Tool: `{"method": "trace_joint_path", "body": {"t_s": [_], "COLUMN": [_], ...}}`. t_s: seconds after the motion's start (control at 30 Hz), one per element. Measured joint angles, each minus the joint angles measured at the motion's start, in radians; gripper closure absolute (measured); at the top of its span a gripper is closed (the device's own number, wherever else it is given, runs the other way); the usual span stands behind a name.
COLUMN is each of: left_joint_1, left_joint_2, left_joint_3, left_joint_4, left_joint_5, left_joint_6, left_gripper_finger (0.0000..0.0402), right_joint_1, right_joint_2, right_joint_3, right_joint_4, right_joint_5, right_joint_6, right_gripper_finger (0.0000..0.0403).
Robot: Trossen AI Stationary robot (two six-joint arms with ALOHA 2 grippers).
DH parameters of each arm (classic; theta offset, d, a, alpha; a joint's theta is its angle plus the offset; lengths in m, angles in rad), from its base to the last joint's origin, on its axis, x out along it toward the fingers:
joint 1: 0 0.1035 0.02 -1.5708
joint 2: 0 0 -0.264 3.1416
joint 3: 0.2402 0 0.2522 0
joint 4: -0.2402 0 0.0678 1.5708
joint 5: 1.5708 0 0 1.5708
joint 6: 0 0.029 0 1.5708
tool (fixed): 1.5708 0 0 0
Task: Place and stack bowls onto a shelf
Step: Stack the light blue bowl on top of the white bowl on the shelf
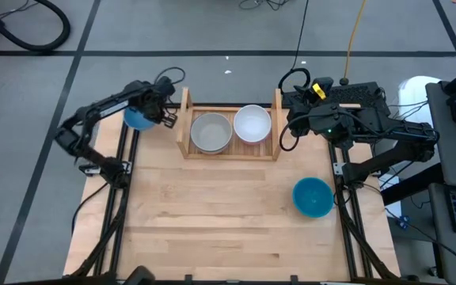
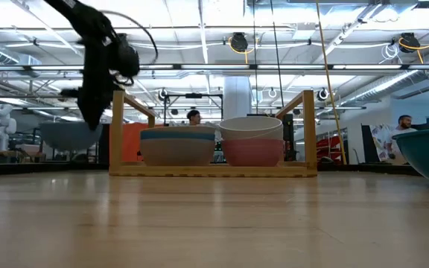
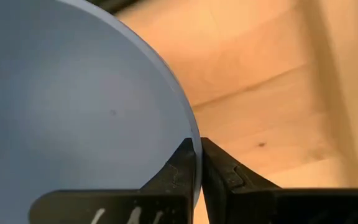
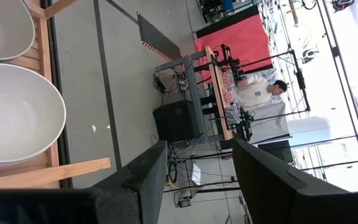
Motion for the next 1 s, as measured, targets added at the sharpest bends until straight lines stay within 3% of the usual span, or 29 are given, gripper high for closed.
{"method": "trace_joint_path", "body": {"t_s": [0.2, 0.47, 0.67, 1.0], "left_joint_1": [-0.012, -0.132, -0.267, -0.438], "left_joint_2": [-0.211, -0.35, -0.31, -0.054], "left_joint_3": [0.033, 0.247, 0.494, 0.799], "left_joint_4": [-0.059, -0.163, -0.114, -0.099], "left_joint_5": [-0.01, -0.057, -0.097, -0.117], "left_joint_6": [-0.046, -0.06, -0.049, 0.081], "left_gripper_finger": [0.0391, 0.0391, 0.0391, 0.0391], "right_joint_1": [0.0, 0.0, 0.0, 0.0], "right_joint_2": [0.0, 0.0, -0.003, -0.079], "right_joint_3": [0.0, 0.0, 0.0, 0.0], "right_joint_4": [0.0, 0.0, 0.004, 0.031], "right_joint_5": [0.0, 0.0, 0.001, 0.005], "right_joint_6": [0.0, 0.001, 0.002, 0.126], "right_gripper_finger": [0.0227, 0.0227, 0.0227, 0.0227]}}
